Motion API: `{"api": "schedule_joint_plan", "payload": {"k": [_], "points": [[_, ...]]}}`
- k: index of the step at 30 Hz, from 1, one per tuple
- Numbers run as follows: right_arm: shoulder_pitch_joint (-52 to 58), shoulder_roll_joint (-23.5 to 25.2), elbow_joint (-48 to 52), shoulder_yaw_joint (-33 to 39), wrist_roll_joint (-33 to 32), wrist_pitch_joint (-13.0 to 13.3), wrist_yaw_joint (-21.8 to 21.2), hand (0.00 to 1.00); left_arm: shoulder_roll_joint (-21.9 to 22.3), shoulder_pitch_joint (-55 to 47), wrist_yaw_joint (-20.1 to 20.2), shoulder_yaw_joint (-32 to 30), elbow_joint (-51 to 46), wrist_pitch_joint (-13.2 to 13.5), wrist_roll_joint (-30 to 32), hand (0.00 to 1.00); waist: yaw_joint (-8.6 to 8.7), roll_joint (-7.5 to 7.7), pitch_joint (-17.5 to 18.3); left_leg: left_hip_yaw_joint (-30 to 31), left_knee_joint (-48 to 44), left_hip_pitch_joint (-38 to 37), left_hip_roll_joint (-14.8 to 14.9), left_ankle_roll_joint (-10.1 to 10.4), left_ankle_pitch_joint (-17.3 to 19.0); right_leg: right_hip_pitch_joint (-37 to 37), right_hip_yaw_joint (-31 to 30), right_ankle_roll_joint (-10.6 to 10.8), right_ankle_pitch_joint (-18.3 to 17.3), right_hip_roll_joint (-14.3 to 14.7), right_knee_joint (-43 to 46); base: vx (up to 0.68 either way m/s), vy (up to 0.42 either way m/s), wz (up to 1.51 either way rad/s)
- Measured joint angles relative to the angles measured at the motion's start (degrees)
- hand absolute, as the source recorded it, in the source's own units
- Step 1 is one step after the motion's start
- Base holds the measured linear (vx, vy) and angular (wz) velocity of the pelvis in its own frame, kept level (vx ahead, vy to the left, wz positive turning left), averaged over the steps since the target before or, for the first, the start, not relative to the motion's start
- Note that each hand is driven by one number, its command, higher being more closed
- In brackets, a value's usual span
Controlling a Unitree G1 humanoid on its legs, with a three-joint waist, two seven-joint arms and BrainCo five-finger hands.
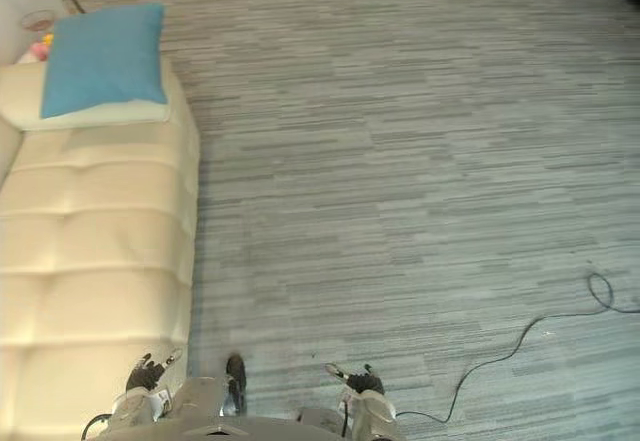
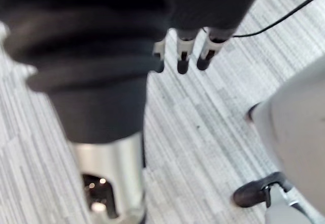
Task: Pick up cushions and gather them together orderly.
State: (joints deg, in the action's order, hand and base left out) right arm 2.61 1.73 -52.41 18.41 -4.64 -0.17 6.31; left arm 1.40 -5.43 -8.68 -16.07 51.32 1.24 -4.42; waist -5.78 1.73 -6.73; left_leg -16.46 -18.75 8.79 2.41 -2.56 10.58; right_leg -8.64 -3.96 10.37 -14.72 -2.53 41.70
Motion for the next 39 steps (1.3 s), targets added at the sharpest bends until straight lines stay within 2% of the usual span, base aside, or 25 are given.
{"api": "schedule_joint_plan", "payload": {"k": [1, 3, 6, 7, 8, 9, 11, 12, 13, 14, 16, 19, 20, 22, 23, 25, 27, 28, 29, 30, 32, 34, 36, 37, 39], "points": [[-0.28, -0.29, 0.80, -0.27, 0.15, 0.49, 0.00, 0.00, -1.13, -0.01, 0.00, 2.41, 1.09, -0.19, 0.01, 0.00, 1.39, -0.26, -0.33, 0.04, 0.15, -4.85, -0.47, -0.75, 2.08, -3.56, 2.63, 2.19, 3.04, -1.84, 13.30, 0.51, 0.187, -0.12], [0.23, -0.58, 2.01, -0.27, 0.41, 0.62, -0.02, 0.00, -1.33, -0.24, 0.00, 3.81, 1.58, -0.56, 0.02, 0.00, 2.37, -1.20, -0.97, 0.59, 3.43, -12.32, -0.60, -1.23, 3.24, -5.71, 9.73, -3.15, 1.82, -5.67, 20.14, 0.42, 0.106, 0.01], [-0.27, -1.03, 1.69, -0.08, 0.42, 1.16, -0.02, 0.00, -1.30, -0.07, -0.19, 3.82, 2.01, -0.79, -0.21, 0.00, 3.05, -0.75, -1.32, 0.87, 9.88, -19.58, 0.33, -1.04, 3.48, -10.82, 16.54, -7.00, -1.59, -7.11, 11.22, 0.47, 0.003, 0.06], [-0.30, -1.26, 1.63, -0.08, 0.41, 1.17, -0.02, 0.00, -1.24, 0.09, -0.21, 3.80, 2.27, -0.84, -0.37, 0.00, 3.18, -0.76, -1.32, 0.98, 10.48, -20.15, 0.56, -1.05, 3.49, -11.96, 17.28, -7.22, -1.60, -6.96, 8.14, 0.34, -0.095, 0.14], [-0.63, -1.76, 1.24, -0.05, 0.39, 1.10, -0.02, 0.00, -1.31, 0.18, -0.51, 3.74, 2.34, -1.04, -0.49, 0.00, 3.90, -0.95, -1.49, 1.89, 11.49, -21.47, 1.46, -1.06, 3.49, -13.89, 17.32, -7.61, 0.26, -5.30, -3.10, 0.34, -0.119, 0.21], [-0.73, -1.83, 1.29, 0.06, 0.39, 1.08, -0.03, 0.00, -1.30, 0.18, -0.54, 3.72, 2.42, -1.09, -0.47, 0.00, 4.09, -1.02, -1.58, 2.56, 11.85, -21.92, 1.76, -1.05, 3.49, -14.11, 16.99, -7.62, 1.74, -4.76, -7.60, 0.35, -0.142, 0.40], [-0.01, -1.82, 1.09, 1.04, -0.03, 1.05, 0.03, 0.00, -1.51, 0.16, -0.57, 3.66, 3.17, -1.13, -0.41, 0.00, 4.70, -0.49, -2.01, 5.43, 12.65, -24.06, 2.04, -0.33, 3.93, -13.87, 13.18, -6.93, 10.72, -3.40, -25.61, 0.44, -0.230, 0.58], [0.44, -1.86, 0.96, 1.49, -0.21, 1.05, 0.02, 0.00, -1.69, 0.05, -0.53, 3.11, 3.40, -1.14, -0.35, 0.00, 5.03, 0.14, -1.99, 7.65, 13.10, -25.28, 1.80, 0.98, 4.74, -12.38, 10.96, -5.94, 18.30, -3.37, -30.15, 0.62, -0.340, 0.68], [0.35, -2.05, 0.78, 2.18, -0.19, 0.94, 0.00, 0.00, -1.26, 0.31, -0.53, 2.19, 3.87, -1.15, -0.32, 0.00, 5.23, -0.66, -2.37, 9.83, 12.73, -26.57, 2.55, 1.47, 5.10, -11.71, 10.88, -7.44, 22.28, -2.65, -28.48, 0.60, -0.334, 0.45], [-0.29, -2.68, 0.96, 2.62, -0.04, 0.95, 0.11, 0.00, 0.37, 0.44, -0.42, 1.13, 3.98, -1.13, -0.02, 0.00, 4.67, -2.63, -2.54, 10.86, 10.99, -26.29, 3.97, 1.99, 4.59, -12.59, 11.56, -7.80, 18.67, -1.90, -24.80, 0.56, -0.301, 0.24], [-0.49, -2.58, 1.50, 3.23, 0.03, 1.00, 0.07, 0.00, 2.08, 0.39, -0.62, -0.19, 3.66, -1.09, 0.11, 0.00, 4.19, -4.40, -2.32, 13.11, 5.65, -24.50, 5.41, 4.12, 2.99, -12.59, 12.91, -9.09, 14.68, -1.56, -20.82, 0.41, -0.208, 0.20], [0.75, -2.52, 2.04, 2.92, -0.04, 0.95, 0.13, 0.00, 2.63, 0.38, -0.51, -0.96, 2.06, -1.14, 0.12, 0.00, 4.76, -4.77, -2.26, 17.60, -17.28, -15.24, 7.78, 9.89, -6.40, -6.17, 17.33, -10.07, 9.54, -2.14, -19.51, 0.42, -0.194, 0.63], [1.53, -2.64, 2.16, 2.39, -0.15, 0.98, 0.17, 0.00, 2.54, 0.06, -0.51, -1.79, 0.89, -1.09, 0.09, 0.00, 3.68, -4.39, -2.51, 17.07, -30.16, -9.47, 9.87, 11.64, -9.65, -2.16, 17.99, -10.64, 8.08, -1.58, -21.02, 0.51, -0.160, 0.30], [1.57, -2.49, 1.85, 2.30, -0.14, 0.82, 0.22, 0.00, 2.01, 0.08, -0.39, -1.41, 0.38, -1.12, 0.10, 0.00, 2.92, -4.58, -2.45, 10.51, -40.35, -1.26, 12.18, 8.49, -4.77, 4.98, 19.04, -11.20, 6.81, -1.28, -26.05, 0.48, -0.070, 0.19], [1.62, -2.40, 1.85, 2.30, -0.18, 0.63, 0.24, 0.00, 1.97, 0.06, -0.40, -1.25, 0.06, -1.12, 0.10, 0.00, 2.70, -4.52, -2.39, 9.04, -40.06, -0.23, 12.17, 7.79, -3.50, 6.12, 19.23, -10.92, 6.98, -1.49, -27.20, 0.43, 0.028, 0.20], [1.18, -2.06, 1.94, 2.22, -0.39, -0.11, 0.29, 0.00, 1.69, 0.09, -0.37, -0.50, -1.19, -1.10, 0.13, 0.00, 2.27, -4.20, -2.41, 0.54, -28.50, 4.50, 11.53, 5.91, 1.23, 11.81, 21.03, -8.82, 7.91, -2.95, -32.53, 0.41, 0.084, 0.33], [1.53, -1.88, 2.07, 2.42, -0.67, -0.08, 0.38, 0.00, 1.57, 0.08, -0.43, 0.07, -1.17, -1.11, 0.33, 0.00, 2.62, -3.82, -2.39, -3.59, -12.03, 4.12, 8.83, 5.63, 0.95, 14.47, 22.92, -7.49, 7.62, -4.60, -33.73, 0.33, 0.136, 0.51], [1.77, -1.86, 2.05, 2.83, -0.67, -0.11, 0.45, 0.00, 1.60, 0.06, -0.48, 0.23, -1.09, -1.11, 0.80, 0.00, 2.55, -3.87, -2.38, -3.93, -1.88, 4.10, 6.66, 5.46, -1.43, 15.70, 23.67, -6.00, 6.66, -5.38, -33.95, 0.52, 0.285, 0.32], [1.91, -1.57, 1.84, 3.03, -0.66, -0.28, 0.47, 0.00, 1.96, 0.07, -0.51, -0.19, -1.08, -1.08, 0.79, 0.00, 1.39, -3.19, -2.37, -3.68, 4.08, 2.50, 4.37, 2.16, -8.80, 17.14, 23.20, -4.28, 5.14, -6.54, -33.58, 0.42, 0.250, 0.23], [1.84, -1.28, 1.92, 2.86, -0.66, -0.42, 0.49, 0.00, 1.57, 0.24, -0.51, -0.28, -1.06, -1.14, 0.98, 0.00, 1.24, -2.41, -2.02, -4.01, 4.51, 1.77, 3.29, 2.44, -8.51, 17.46, 22.98, -4.33, 4.96, -7.23, -33.78, 0.41, 0.214, 0.14], [0.92, 1.44, 1.82, 2.23, -0.64, -0.41, 0.42, 0.00, 0.40, 0.43, -0.42, -0.83, -1.21, -0.98, 1.66, 0.00, 0.97, -0.08, -1.44, -4.46, 1.06, 2.39, 2.08, 0.16, -4.63, 18.15, 20.20, -5.48, 6.75, -8.49, -34.54, 0.39, 0.187, 0.06], [0.64, 1.97, 1.69, 1.92, -0.59, -0.65, 0.27, 0.00, 0.26, 0.53, -0.47, -0.85, -1.09, -1.03, 1.71, 0.00, 0.58, 0.60, -1.08, -5.16, -2.22, 1.74, 1.83, -0.65, -1.16, 18.78, 18.47, -5.18, 7.23, -9.58, -33.06, 0.39, 0.227, -0.16], [0.62, 1.71, 1.80, 2.10, -0.31, -0.57, 0.29, 0.00, 0.11, 0.56, -0.60, -0.49, -0.08, -1.04, 1.64, 0.00, 0.08, 0.54, -0.57, -6.17, -1.92, -1.28, 0.76, -0.68, 2.33, 16.29, 15.47, -4.54, 7.04, -11.65, -24.13, 0.33, 0.215, -0.34], [0.66, 1.74, 1.76, 2.01, -0.21, -0.55, 0.26, 0.00, -0.31, 0.61, -0.62, 0.56, 0.66, -1.09, 1.57, 0.00, 0.52, 0.21, -0.60, -6.66, -1.67, -2.81, 0.70, -0.78, 3.28, 12.17, 13.61, -2.92, 7.72, -12.79, -14.51, 0.23, 0.128, -0.19], [0.37, 1.68, 2.09, 1.76, -0.06, -0.22, 0.17, 0.00, -1.54, 0.80, -0.85, 1.80, 1.74, -1.28, 1.25, 0.00, 1.65, 0.12, -1.20, -7.14, 0.80, -7.57, -0.22, -0.29, 4.21, 3.49, 11.38, -2.40, 8.35, -14.04, 5.32, 0.29, 0.112, -0.13]]}}
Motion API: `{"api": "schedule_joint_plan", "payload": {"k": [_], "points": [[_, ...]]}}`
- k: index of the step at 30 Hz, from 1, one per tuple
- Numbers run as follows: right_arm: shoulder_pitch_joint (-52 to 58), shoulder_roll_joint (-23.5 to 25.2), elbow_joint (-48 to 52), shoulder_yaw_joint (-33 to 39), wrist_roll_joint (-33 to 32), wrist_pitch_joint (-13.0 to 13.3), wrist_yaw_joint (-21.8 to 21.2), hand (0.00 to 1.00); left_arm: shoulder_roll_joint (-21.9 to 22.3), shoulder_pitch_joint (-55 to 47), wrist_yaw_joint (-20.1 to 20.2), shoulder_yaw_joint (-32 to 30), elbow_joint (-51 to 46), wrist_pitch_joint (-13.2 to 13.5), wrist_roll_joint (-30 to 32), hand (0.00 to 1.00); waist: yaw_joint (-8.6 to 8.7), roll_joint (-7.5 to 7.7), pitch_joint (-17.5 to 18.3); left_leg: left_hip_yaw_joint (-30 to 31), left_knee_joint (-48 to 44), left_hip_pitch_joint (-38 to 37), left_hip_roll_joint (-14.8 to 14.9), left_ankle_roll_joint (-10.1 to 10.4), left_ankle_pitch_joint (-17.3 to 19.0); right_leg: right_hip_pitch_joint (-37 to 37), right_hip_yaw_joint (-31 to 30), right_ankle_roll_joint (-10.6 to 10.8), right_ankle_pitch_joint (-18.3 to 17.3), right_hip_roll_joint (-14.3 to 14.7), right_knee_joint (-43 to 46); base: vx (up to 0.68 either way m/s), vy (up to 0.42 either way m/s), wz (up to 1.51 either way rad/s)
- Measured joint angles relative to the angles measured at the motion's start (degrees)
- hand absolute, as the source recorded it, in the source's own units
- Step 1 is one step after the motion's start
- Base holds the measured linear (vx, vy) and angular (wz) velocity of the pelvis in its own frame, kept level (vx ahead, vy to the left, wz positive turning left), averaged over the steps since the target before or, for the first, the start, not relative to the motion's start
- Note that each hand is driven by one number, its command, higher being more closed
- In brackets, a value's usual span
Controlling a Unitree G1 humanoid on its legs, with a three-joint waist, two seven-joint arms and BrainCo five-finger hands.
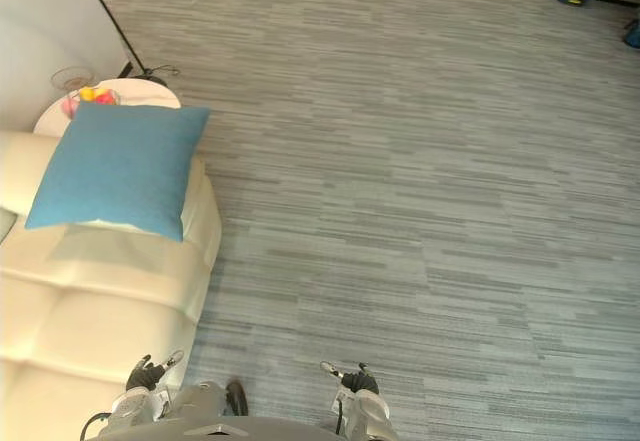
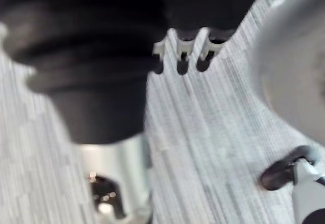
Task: Pick up cushions and gather them together orderly.
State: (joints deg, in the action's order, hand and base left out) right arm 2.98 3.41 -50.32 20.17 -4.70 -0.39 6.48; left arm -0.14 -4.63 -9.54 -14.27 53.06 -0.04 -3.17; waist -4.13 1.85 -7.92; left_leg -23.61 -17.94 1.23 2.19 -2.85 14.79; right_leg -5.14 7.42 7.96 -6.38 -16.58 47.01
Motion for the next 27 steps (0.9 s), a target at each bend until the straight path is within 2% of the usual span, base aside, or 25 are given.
{"api": "schedule_joint_plan", "payload": {"k": [1, 2, 4, 5, 7, 8, 10, 12, 13, 14, 15, 16, 17, 18, 19, 20, 21, 23, 24, 25, 26, 27], "points": [[-0.08, -0.33, -0.03, 0.02, -0.01, 0.27, 0.01, 0.00, -0.22, -0.01, -0.13, 0.49, 0.52, -0.14, -0.01, 0.00, 0.45, 0.13, -0.19, -0.04, 2.03, -3.12, -0.28, 0.09, 0.07, -2.24, 0.98, -0.41, -1.54, 0.25, 4.95, 0.29, 0.078, -0.01], [-0.16, -0.77, -0.26, 0.02, -0.01, 0.27, 0.02, 0.00, -0.49, -0.05, -0.11, 1.46, 0.98, -0.15, 0.00, 0.00, 0.95, 0.16, -0.21, -0.13, 4.07, -6.41, -0.37, 0.25, -0.03, -3.49, 3.21, -1.21, -4.32, 0.66, 6.12, 0.29, 0.057, 0.08], [-0.29, -1.46, -0.40, 0.25, -0.11, 0.33, 0.01, 0.00, -0.51, 0.14, -0.13, 2.51, 1.77, -0.18, 0.05, 0.00, 1.61, -0.01, -0.27, -0.08, 7.53, -10.72, -0.28, 1.06, -0.24, -7.38, 8.79, -3.27, -8.03, 2.38, -1.08, 0.30, 0.018, 0.12], [-0.44, -1.67, -0.46, 0.28, -0.21, 0.35, 0.00, 0.00, -0.53, 0.17, -0.15, 2.72, 1.88, -0.18, 0.06, 0.00, 1.83, -0.07, -0.31, -0.01, 8.15, -11.25, -0.12, 1.38, -0.12, -8.78, 9.63, -3.41, -7.94, 3.21, -5.30, 0.27, -0.036, 0.12], [-0.72, -2.02, -0.41, 0.89, -0.61, 0.28, 0.04, 0.00, -0.43, 0.74, -0.17, 2.76, 2.11, -0.22, 0.05, 0.00, 1.93, -0.45, -0.59, 0.34, 9.27, -12.48, 0.86, 2.60, 0.56, -12.25, 10.47, -5.10, -4.61, 5.81, -19.26, 0.27, -0.096, 0.11], [-0.98, -2.08, -0.44, 0.95, -0.62, 0.27, 0.05, 0.00, -0.41, 0.75, -0.17, 2.74, 2.16, -0.23, 0.07, 0.00, 2.00, -0.54, -0.64, 0.53, 9.30, -12.78, 1.17, 3.06, 0.84, -12.82, 10.23, -5.11, -2.60, 6.47, -23.06, 0.34, -0.155, 0.16], [-0.58, -2.28, -0.43, 1.88, -0.62, 0.21, 0.10, 0.00, -0.17, 0.97, -0.11, 2.29, 2.41, -0.26, 0.24, 0.00, 2.43, -0.85, -1.41, 2.35, 9.31, -14.72, 2.34, 5.12, 2.30, -12.95, 8.02, -4.35, 4.93, 7.71, -36.08, 0.38, -0.209, 0.41], [0.63, -2.18, 0.00, 3.44, -1.59, 0.23, 0.12, 0.00, 0.33, 1.12, -0.10, 0.37, 2.69, -0.21, 0.50, 0.00, 2.42, -0.69, -1.90, 4.79, 9.11, -17.40, 2.83, 6.77, 5.40, -12.97, 4.20, -4.08, 8.60, 6.86, -37.95, 0.43, -0.308, 0.55], [0.99, -2.53, 0.35, 3.51, -1.89, 0.22, 0.03, 0.00, 1.21, 1.12, -0.05, -0.39, 2.97, -0.22, 0.68, 0.00, 2.60, -1.45, -2.10, 6.63, 9.26, -19.18, 3.96, 7.19, 7.13, -13.22, 3.94, -4.09, 12.79, 7.59, -33.54, 0.57, -0.391, 0.57], [0.88, -3.36, 0.63, 3.52, -1.86, 0.26, 0.03, 0.00, 1.93, 0.94, 0.01, -0.75, 3.99, -0.22, 0.78, 0.00, 2.82, -2.79, -1.88, 8.32, 9.56, -20.16, 5.13, 6.21, 7.94, -14.43, 4.04, -4.00, 11.29, 8.44, -28.19, 0.50, -0.313, 0.47], [0.80, -4.03, 1.15, 3.58, -1.70, 0.34, 0.01, 0.00, 3.13, 1.05, 0.26, -1.05, 4.38, -0.23, 0.91, 0.00, 2.51, -4.56, -1.26, 10.57, 9.38, -20.32, 5.90, 5.16, 7.65, -15.92, 4.44, -4.28, 7.67, 8.97, -23.93, 0.49, -0.315, 0.26], [0.18, -4.23, 1.22, 3.95, -1.61, 0.52, -0.01, 0.00, 4.29, 0.87, 0.46, -2.01, 4.08, 0.05, 1.00, 0.00, 1.64, -5.78, -1.11, 13.94, 7.39, -19.61, 6.76, 5.96, 5.45, -17.10, 4.67, -5.20, 3.91, 9.13, -19.69, 0.49, -0.350, 0.19], [-0.08, -4.50, 1.22, 4.60, -1.60, 0.42, -0.04, 0.00, 4.63, 0.67, 0.45, -2.60, 3.83, -0.01, 1.02, 0.00, 1.68, -6.00, -1.13, 17.14, 2.27, -17.17, 7.70, 6.27, 3.94, -16.48, 5.73, -5.58, 1.56, 9.03, -18.27, 0.49, -0.360, 0.36], [-0.27, -4.55, 1.11, 4.94, -1.63, 0.16, 0.13, 0.00, 4.63, 0.60, 0.50, -2.76, 3.61, -0.07, 0.92, 0.00, 2.22, -6.36, -1.33, 19.53, -6.94, -13.18, 8.83, 7.07, 2.21, -14.56, 7.29, -5.78, -0.26, 8.93, -18.12, 0.38, -0.285, 0.53], [-0.20, -4.58, 1.13, 4.90, -1.59, 0.17, 0.13, 0.00, 4.57, 0.60, 0.51, -2.86, 3.17, -0.07, 0.88, 0.00, 2.39, -6.78, -1.41, 20.62, -12.26, -10.83, 9.53, 7.85, 0.47, -13.21, 8.27, -5.80, -1.05, 8.89, -18.30, 0.44, -0.276, 0.74], [0.57, -4.74, 1.09, 4.17, -1.60, 0.20, 0.17, 0.00, 4.22, 0.46, 0.42, -2.97, 1.99, -0.12, 0.41, 0.00, 2.21, -6.53, -1.85, 21.99, -27.79, -3.56, 11.96, 9.26, -5.24, -8.72, 10.78, -6.88, -2.74, 8.89, -19.30, 0.50, -0.262, 0.63], [0.83, -4.90, 0.91, 3.26, -1.66, 0.21, 0.23, 0.00, 4.13, 0.44, 0.44, -2.75, 1.42, -0.08, -0.33, 0.00, 1.53, -6.48, -1.87, 20.07, -35.14, 0.01, 13.62, 8.79, -5.11, -5.96, 12.04, -7.53, -3.46, 9.01, -20.26, 0.42, -0.198, 0.53], [0.24, -5.11, -0.31, 2.01, -1.71, 0.18, 0.23, 0.00, 3.18, 0.54, 0.51, -1.21, 0.92, 0.06, -1.12, 0.00, 1.05, -6.09, -2.08, 16.50, -39.62, 4.21, 14.35, 7.45, -4.26, -2.18, 12.89, -7.76, -3.71, 9.01, -22.83, 0.32, -0.081, 0.24], [-0.16, -5.04, -0.63, 1.14, -1.76, 0.15, 0.26, 0.00, 2.78, 0.54, 0.58, -0.33, 0.27, 0.06, -1.38, 0.00, 0.98, -5.93, -2.18, 13.31, -38.69, 7.90, 14.07, 6.25, -3.38, 1.17, 13.83, -7.23, -3.40, 8.85, -26.28, 0.44, -0.069, 0.33], [-0.34, -4.91, -0.82, 0.80, -1.78, 0.10, 0.27, 0.00, 2.68, 0.56, 0.77, -0.19, -0.20, 0.06, -1.69, 0.00, 0.90, -5.71, -2.32, 10.72, -35.19, 9.91, 13.55, 5.65, -2.67, 3.44, 14.98, -6.61, -3.01, 8.40, -28.53, 0.35, -0.023, 0.34], [-0.36, -4.79, -0.84, 0.88, -1.82, 0.08, 0.27, 0.00, 2.58, 0.56, 0.87, -0.10, -0.33, 0.11, -1.75, 0.00, 0.89, -5.56, -2.41, 9.29, -32.46, 10.23, 13.09, 5.94, -2.34, 4.43, 15.45, -6.31, -2.83, 8.03, -29.32, 0.34, 0.027, 0.39], [-0.27, -4.73, -1.12, 0.94, -2.02, 0.07, 0.27, 0.00, 2.40, 0.57, 0.96, 0.60, -0.41, 0.13, -1.76, 0.00, 0.89, -5.41, -2.51, 6.03, -23.76, 10.52, 11.78, 6.08, -2.55, 6.47, 16.85, -5.75, -2.57, 7.38, -30.63, 0.41, 0.079, 0.60]]}}
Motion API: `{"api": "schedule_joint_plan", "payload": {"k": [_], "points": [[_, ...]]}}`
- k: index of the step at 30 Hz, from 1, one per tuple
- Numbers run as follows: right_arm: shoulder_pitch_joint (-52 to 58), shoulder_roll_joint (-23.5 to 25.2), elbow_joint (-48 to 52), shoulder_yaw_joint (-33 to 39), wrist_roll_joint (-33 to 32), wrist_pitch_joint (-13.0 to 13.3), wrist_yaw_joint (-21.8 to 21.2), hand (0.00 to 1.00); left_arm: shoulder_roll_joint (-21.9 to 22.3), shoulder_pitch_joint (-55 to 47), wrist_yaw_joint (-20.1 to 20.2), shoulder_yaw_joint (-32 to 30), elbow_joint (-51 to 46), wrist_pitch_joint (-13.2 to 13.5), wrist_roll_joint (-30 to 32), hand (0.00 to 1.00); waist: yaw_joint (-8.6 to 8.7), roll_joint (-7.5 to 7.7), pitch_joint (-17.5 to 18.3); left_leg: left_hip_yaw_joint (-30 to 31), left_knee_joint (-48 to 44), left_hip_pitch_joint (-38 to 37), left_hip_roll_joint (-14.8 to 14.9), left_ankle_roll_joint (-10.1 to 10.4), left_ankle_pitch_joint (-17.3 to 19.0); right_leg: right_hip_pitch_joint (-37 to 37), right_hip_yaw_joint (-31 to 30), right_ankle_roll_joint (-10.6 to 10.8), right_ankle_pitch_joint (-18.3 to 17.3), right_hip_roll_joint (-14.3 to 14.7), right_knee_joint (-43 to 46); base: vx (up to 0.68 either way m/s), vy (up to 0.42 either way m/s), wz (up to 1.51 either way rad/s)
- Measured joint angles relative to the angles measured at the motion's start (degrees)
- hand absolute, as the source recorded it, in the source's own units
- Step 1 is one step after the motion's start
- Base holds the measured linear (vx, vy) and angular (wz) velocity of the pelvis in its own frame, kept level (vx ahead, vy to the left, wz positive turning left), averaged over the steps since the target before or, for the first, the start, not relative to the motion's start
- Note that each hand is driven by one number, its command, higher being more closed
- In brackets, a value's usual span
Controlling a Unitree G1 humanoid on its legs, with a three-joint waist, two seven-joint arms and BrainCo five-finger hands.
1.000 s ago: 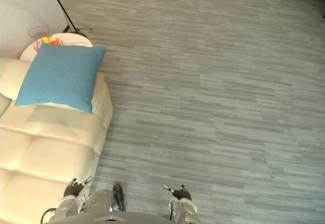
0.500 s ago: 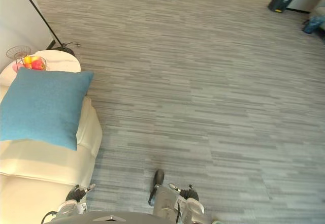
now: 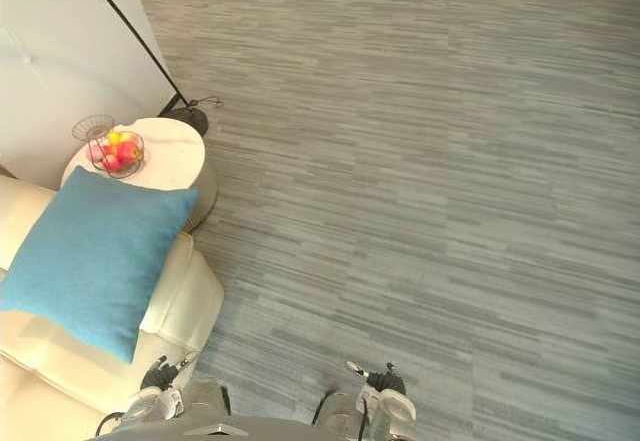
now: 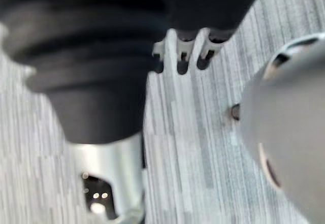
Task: Pick up cushions and gather them together orderly.
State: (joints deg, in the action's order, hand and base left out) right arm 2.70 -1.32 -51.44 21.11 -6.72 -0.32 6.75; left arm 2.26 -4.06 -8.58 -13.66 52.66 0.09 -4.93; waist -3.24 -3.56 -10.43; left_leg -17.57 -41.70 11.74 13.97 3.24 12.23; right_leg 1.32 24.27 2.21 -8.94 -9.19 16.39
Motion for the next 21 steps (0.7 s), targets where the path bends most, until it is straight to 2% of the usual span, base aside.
{"api": "schedule_joint_plan", "payload": {"k": [1, 2, 3, 5, 7, 10, 13, 14, 15, 17, 18, 21], "points": [[0.32, -0.31, 0.17, 0.28, -0.26, 0.00, 0.00, 0.00, -0.06, -0.02, 0.00, 1.16, 0.18, -0.05, 0.12, 0.00, 0.28, -0.65, 0.40, -4.74, 14.70, -0.18, -1.43, -1.09, -6.66, 1.61, 1.82, 1.30, 0.00, 0.49, -0.83, 0.34, 0.075, 0.70], [0.45, -0.32, 0.03, 0.70, -0.28, -0.01, 0.00, 0.00, -0.11, 0.00, 0.07, 1.86, 0.35, -0.05, 0.30, 0.00, 0.23, -0.63, 0.59, -7.18, 17.48, -0.71, -1.77, -3.12, -6.43, 1.94, 1.95, 2.15, -0.40, 0.91, -0.93, 0.38, 0.110, 1.04], [0.42, 1.02, -0.10, 1.54, -0.32, -0.08, 0.00, 0.00, -1.67, 0.13, 0.13, 3.14, 0.27, -0.07, 0.88, 0.00, 0.29, 1.77, 0.72, -7.28, 23.57, -3.16, -5.08, -4.65, -7.59, 1.92, 1.83, 2.27, -0.44, -0.75, -1.13, 0.22, 0.077, 0.83], [0.50, 2.44, -0.44, 1.78, -0.25, -0.12, 0.00, 0.00, -3.13, 0.20, 0.11, 2.82, 0.02, -0.04, 0.78, 0.00, -0.02, 4.13, 0.53, -5.60, 27.76, -4.42, -7.97, -4.92, -8.98, 2.69, 1.73, 2.25, -0.45, -1.96, -1.36, 0.23, 0.061, 0.74], [0.48, 2.97, -1.20, 2.11, -0.12, -0.11, -0.01, 0.00, -3.57, 0.18, 0.06, 2.82, 0.35, -0.06, 0.71, 0.00, -0.10, 5.19, 0.61, -4.00, 30.11, -6.83, -9.95, -5.06, -9.11, 4.98, 1.40, 2.12, -0.38, -2.87, -1.33, 0.19, 0.011, 0.57], [0.09, 3.12, -1.73, 1.96, 0.14, -0.06, -0.04, 0.00, -4.10, 0.10, 0.11, 2.89, 1.18, -0.11, 0.60, 0.00, -0.39, 5.55, 0.87, -3.03, 33.05, -10.30, -11.81, -5.02, -9.07, 6.99, 0.62, 2.37, 0.07, -3.99, 0.27, 0.13, 0.002, 0.22], [-0.31, 1.82, -2.49, 0.90, 0.41, -0.07, -0.13, 0.00, -4.04, 0.12, 0.17, 3.54, 1.92, -0.23, 0.51, 0.00, 0.09, 5.11, 0.91, -1.23, 33.87, -11.38, -12.08, -5.03, -8.29, 1.72, -1.95, 5.14, 2.17, -6.42, 14.24, 0.06, 0.029, 0.25], [-0.37, 1.26, -2.43, 0.11, 0.45, -0.07, -0.22, 0.00, -4.30, 0.13, 0.22, 4.04, 1.88, -0.23, 0.46, 0.00, 0.32, 4.85, 0.48, 0.27, 33.91, -12.92, -12.25, -5.16, -7.84, -1.83, -4.24, 5.67, 6.19, -8.20, 23.66, 0.07, 0.014, 0.63], [0.48, 0.87, -2.06, -0.50, 0.18, 0.05, -0.29, 0.00, -4.33, 0.12, 0.22, 4.24, 1.89, -0.23, 0.23, 0.00, 0.40, 4.76, 0.05, 1.64, 33.91, -14.37, -12.04, -5.80, -7.01, -4.60, -7.20, 5.18, 10.39, -8.73, 30.45, 0.10, 0.001, 0.73], [1.04, 0.81, -1.74, -1.17, 0.48, 0.09, -0.28, 0.00, -4.39, 0.08, 0.24, 4.24, 1.88, -0.29, -0.08, 0.00, 0.44, 4.81, -0.29, 3.33, 33.04, -15.77, -11.72, -5.92, -5.64, -7.13, -10.63, 4.33, 6.15, -8.11, 35.80, 0.07, -0.023, 0.60], [1.24, 0.89, -1.43, -2.03, 0.46, 0.13, -0.31, 0.00, -4.35, 0.06, 0.25, 3.85, 1.90, -0.28, -0.07, 0.00, 0.19, 5.09, -0.26, 5.06, 32.86, -16.72, -11.57, -5.78, -4.74, -9.02, -11.45, 3.51, 0.26, -6.78, 35.16, 0.05, -0.048, 0.59], [1.21, 0.98, -1.27, -2.41, 0.41, 0.19, -0.40, 0.00, -3.64, 0.02, 0.22, 1.83, 1.86, -0.28, -0.09, 0.00, 0.49, 5.06, -0.28, 9.26, 32.93, -16.70, -11.45, -5.05, -4.01, -11.63, -13.48, 3.90, -1.82, -2.54, 24.30, 0.09, -0.122, 0.81]]}}
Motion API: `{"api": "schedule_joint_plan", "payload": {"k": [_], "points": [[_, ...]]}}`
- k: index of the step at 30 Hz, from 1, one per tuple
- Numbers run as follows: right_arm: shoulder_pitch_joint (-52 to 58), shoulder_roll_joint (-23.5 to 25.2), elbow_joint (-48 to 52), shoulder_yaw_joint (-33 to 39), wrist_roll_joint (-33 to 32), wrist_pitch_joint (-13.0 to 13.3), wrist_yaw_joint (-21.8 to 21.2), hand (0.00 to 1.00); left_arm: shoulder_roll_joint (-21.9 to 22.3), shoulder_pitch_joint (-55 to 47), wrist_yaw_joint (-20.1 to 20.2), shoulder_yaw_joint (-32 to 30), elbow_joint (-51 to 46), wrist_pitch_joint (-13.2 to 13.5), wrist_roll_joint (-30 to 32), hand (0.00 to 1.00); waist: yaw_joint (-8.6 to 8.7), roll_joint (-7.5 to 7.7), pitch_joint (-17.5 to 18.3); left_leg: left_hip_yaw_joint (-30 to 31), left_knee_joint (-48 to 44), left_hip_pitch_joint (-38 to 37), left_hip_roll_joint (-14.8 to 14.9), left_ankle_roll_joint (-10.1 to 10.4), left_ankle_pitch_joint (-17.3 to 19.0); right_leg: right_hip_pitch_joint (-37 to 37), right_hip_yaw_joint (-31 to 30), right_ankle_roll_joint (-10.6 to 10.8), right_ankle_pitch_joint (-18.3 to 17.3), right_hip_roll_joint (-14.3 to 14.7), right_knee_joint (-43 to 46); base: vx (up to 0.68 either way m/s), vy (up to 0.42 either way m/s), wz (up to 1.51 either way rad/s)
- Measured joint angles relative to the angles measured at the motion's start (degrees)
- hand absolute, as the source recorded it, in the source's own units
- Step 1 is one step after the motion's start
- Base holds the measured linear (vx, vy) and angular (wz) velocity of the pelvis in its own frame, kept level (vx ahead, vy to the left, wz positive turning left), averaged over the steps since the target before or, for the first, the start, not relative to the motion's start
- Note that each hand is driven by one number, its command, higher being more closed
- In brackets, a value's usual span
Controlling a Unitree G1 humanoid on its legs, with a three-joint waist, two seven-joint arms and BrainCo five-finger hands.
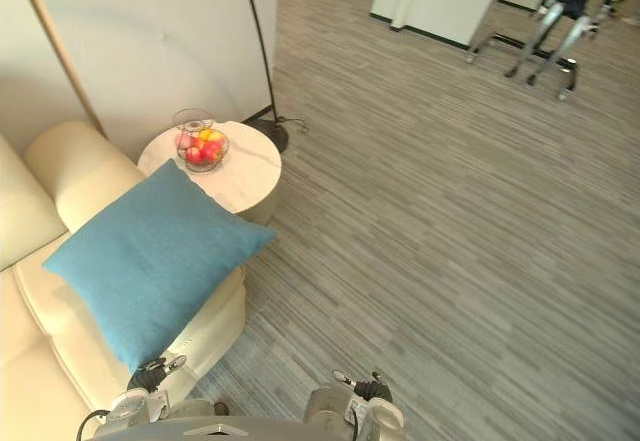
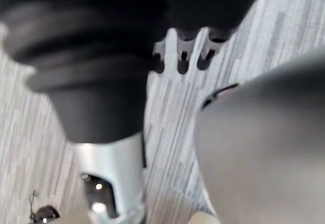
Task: Pick up cushions and gather them together orderly.
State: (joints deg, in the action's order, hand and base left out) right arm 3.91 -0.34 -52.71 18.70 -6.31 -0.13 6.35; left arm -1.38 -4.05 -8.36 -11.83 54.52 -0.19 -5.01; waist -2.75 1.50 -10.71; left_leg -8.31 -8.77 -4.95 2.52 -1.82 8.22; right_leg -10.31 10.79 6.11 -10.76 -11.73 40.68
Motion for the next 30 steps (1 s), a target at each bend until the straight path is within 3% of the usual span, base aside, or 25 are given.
{"api": "schedule_joint_plan", "payload": {"k": [2, 3, 4, 5, 6, 7, 9, 12, 15, 20, 21, 24, 30], "points": [[0.05, 0.07, -0.08, 0.05, 0.00, -0.07, 0.00, 0.00, 0.49, -0.03, -0.01, -1.51, 0.00, 0.00, 0.00, 0.00, 0.12, -0.04, 0.03, 3.15, -0.11, 0.19, 0.11, 0.60, 0.51, 0.39, -3.47, -0.03, 0.23, 3.18, -9.59, 0.15, -0.228, 0.91], [0.35, 0.26, -0.15, 0.19, -0.02, -0.08, -0.01, 0.00, 0.61, -0.17, -0.02, -2.24, -0.01, 0.01, 0.01, 0.00, 0.21, 0.34, 0.32, 6.00, -0.41, 0.98, -0.10, 1.47, 1.03, 0.64, -8.53, -0.55, 1.31, 5.48, -18.01, 0.19, -0.281, 0.92], [0.43, 0.43, -0.21, 0.35, -0.06, -0.09, -0.02, 0.00, 0.61, -0.17, -0.03, -2.66, -0.03, 0.04, 0.01, 0.00, 0.29, 0.66, 0.53, 7.24, -0.74, 1.48, -0.41, 2.03, 1.34, 0.97, -10.55, -0.52, 1.46, 5.96, -20.65, 0.20, -0.308, 1.20], [0.53, 0.87, -0.31, 0.92, -0.16, -0.10, -0.05, 0.00, 0.63, -0.15, -0.04, -3.66, -0.06, 0.02, 0.01, 0.00, 0.45, 1.76, 1.05, 10.00, -1.91, 2.39, -1.14, 2.89, 1.82, 1.46, -11.97, -0.49, 3.87, 6.13, -22.85, 0.19, -0.278, 1.09], [0.59, 1.01, -0.33, 1.39, -0.12, -0.15, -0.05, 0.00, 1.25, -0.30, -0.12, -4.16, 0.13, 0.01, 0.04, 0.00, 0.54, 1.09, 1.57, 12.07, -2.11, 2.63, -0.99, 3.90, 2.04, 1.57, -10.36, -1.37, 3.91, 6.56, -21.55, 0.27, -0.317, 1.30], [0.88, 0.29, -0.56, 1.98, 0.08, -0.12, -0.02, 0.00, 2.61, -1.27, -0.10, -5.05, -0.09, 0.07, 0.01, 0.00, 0.20, -0.63, 2.92, 14.82, -2.21, 2.98, 0.65, 5.62, 1.88, 1.61, -6.53, -2.07, 2.33, 7.05, -20.92, 0.29, -0.292, 1.02], [1.11, -0.37, -0.58, 2.31, 0.08, -0.12, -0.02, 0.00, 3.96, -1.52, -0.18, -5.94, -0.07, 0.06, 0.04, 0.00, 0.13, -2.06, 3.56, 16.55, -2.17, 3.04, 2.32, 6.06, 2.05, 3.68, -1.97, -3.60, 1.08, 7.53, -20.94, 0.37, -0.279, 1.01], [1.44, 0.01, -0.50, 2.18, 0.07, -0.12, -0.02, 0.00, 4.17, -1.58, -0.07, -5.97, -1.12, 0.05, 0.02, 0.00, -0.05, -2.25, 4.01, 16.28, -2.31, 4.94, 3.96, 7.89, 0.69, 6.35, 4.11, -4.85, -0.20, 7.88, -21.70, 0.24, -0.170, 0.87], [1.46, 0.22, -0.15, 2.22, 0.06, -0.12, -0.01, 0.00, 4.04, -1.57, -0.04, -5.86, -1.81, 0.05, -0.06, 0.00, -0.02, -2.05, 3.99, 15.22, -4.77, 7.84, 4.06, 7.99, 0.13, 7.04, 7.65, -4.95, -0.22, 7.21, -21.72, 0.17, -0.069, 0.85], [1.20, 1.52, 0.08, 2.43, 0.04, -0.06, 0.07, 0.00, 1.85, -1.59, -0.02, -1.42, -1.99, 0.04, -0.40, 0.00, -0.05, -0.29, 4.19, 0.50, -1.11, 7.97, 2.88, 6.04, -4.62, 10.77, 11.92, -4.91, -0.18, 3.87, -22.98, 0.06, 0.056, 0.87], [0.37, 1.39, 0.01, 2.25, 0.03, -0.05, 0.06, 0.00, 1.60, -1.58, -0.04, -1.30, -1.39, 0.05, -0.42, 0.00, -0.09, 0.03, 4.31, 0.10, 2.43, 7.50, 2.27, 5.78, -6.60, 10.47, 12.02, -4.48, 0.65, 3.93, -24.87, 0.02, 0.074, 0.47], [-0.99, 2.26, 0.01, 2.06, 0.04, -0.06, 0.03, 0.00, 0.82, -1.12, -0.11, -0.98, 0.35, 0.04, -0.41, 0.00, 0.03, 0.06, 4.23, -1.03, 9.63, 5.09, 1.82, 5.42, -10.70, 10.81, 10.52, -3.93, 3.61, 5.09, -29.29, -0.06, 0.062, -0.08], [-0.77, 1.79, 0.16, 1.61, 0.04, -0.07, 0.13, 0.00, 0.07, -1.09, -0.09, -0.49, 2.31, 0.07, -0.39, 0.00, 1.38, 0.07, 4.16, -3.92, 13.69, 1.20, 0.96, 4.55, -12.66, 12.25, 5.48, -3.19, 4.84, 5.74, -32.65, -0.14, 0.046, -0.31]]}}
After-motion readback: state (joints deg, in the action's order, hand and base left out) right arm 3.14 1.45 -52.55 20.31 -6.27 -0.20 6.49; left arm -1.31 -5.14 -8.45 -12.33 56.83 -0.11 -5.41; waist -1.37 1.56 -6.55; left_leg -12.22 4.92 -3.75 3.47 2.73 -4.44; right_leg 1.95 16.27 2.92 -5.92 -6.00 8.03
